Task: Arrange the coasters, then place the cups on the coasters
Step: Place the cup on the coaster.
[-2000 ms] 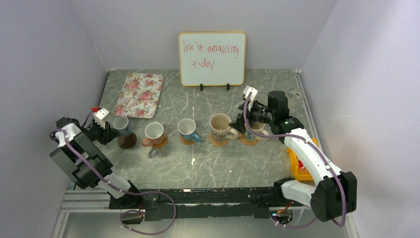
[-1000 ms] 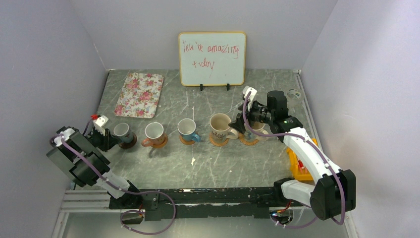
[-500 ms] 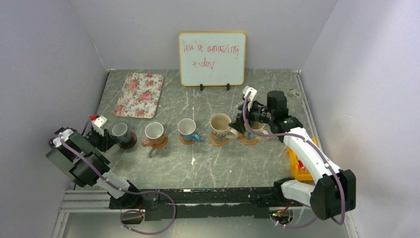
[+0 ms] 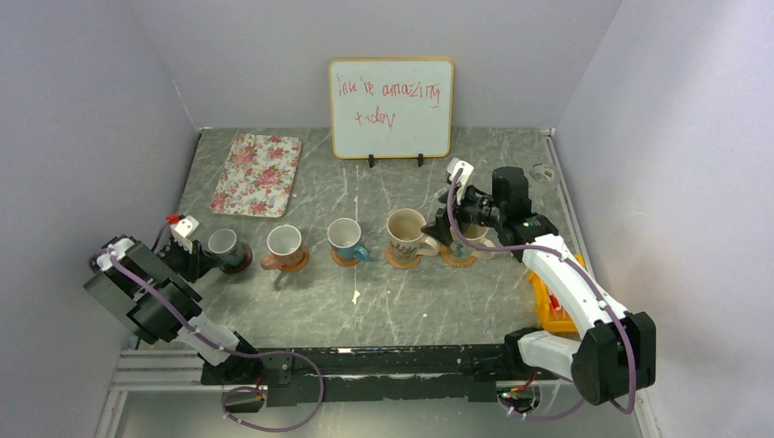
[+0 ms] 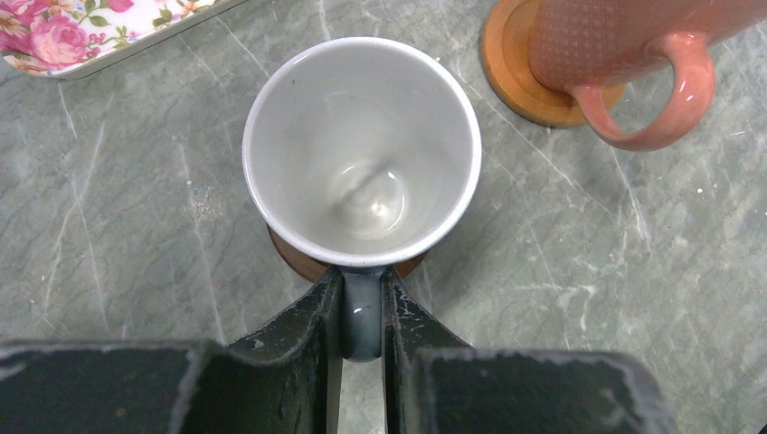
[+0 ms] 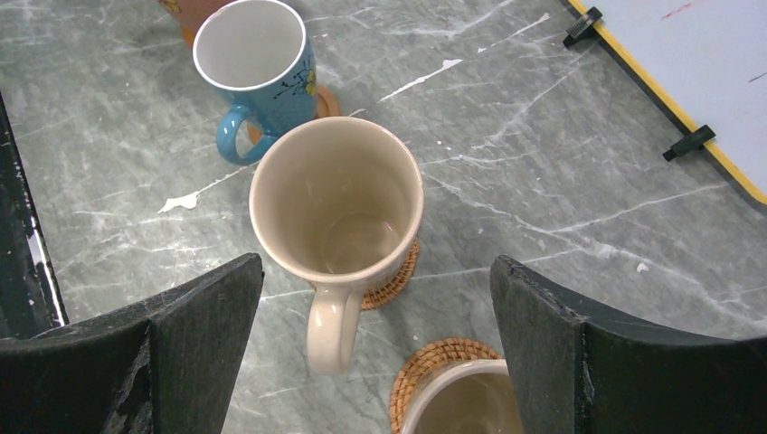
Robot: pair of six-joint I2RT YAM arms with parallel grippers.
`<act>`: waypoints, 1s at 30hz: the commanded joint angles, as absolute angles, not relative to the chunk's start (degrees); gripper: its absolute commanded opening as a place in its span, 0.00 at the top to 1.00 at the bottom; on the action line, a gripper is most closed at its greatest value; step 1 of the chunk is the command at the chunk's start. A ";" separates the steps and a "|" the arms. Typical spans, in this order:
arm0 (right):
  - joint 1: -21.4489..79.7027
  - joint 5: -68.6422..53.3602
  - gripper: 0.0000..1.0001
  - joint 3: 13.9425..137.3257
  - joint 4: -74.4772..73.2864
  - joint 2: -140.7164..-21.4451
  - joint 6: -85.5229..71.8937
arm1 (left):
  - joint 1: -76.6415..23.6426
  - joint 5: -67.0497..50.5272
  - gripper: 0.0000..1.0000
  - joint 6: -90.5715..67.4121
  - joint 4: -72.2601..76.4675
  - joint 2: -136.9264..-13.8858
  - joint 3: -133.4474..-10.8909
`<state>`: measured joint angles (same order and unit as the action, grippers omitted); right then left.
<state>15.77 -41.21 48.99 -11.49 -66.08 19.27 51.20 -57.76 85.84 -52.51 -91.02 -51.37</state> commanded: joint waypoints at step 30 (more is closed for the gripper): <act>15.52 -42.71 0.00 49.04 -9.59 -64.96 18.69 | 52.72 -59.50 0.81 92.54 -56.19 -92.20 -51.71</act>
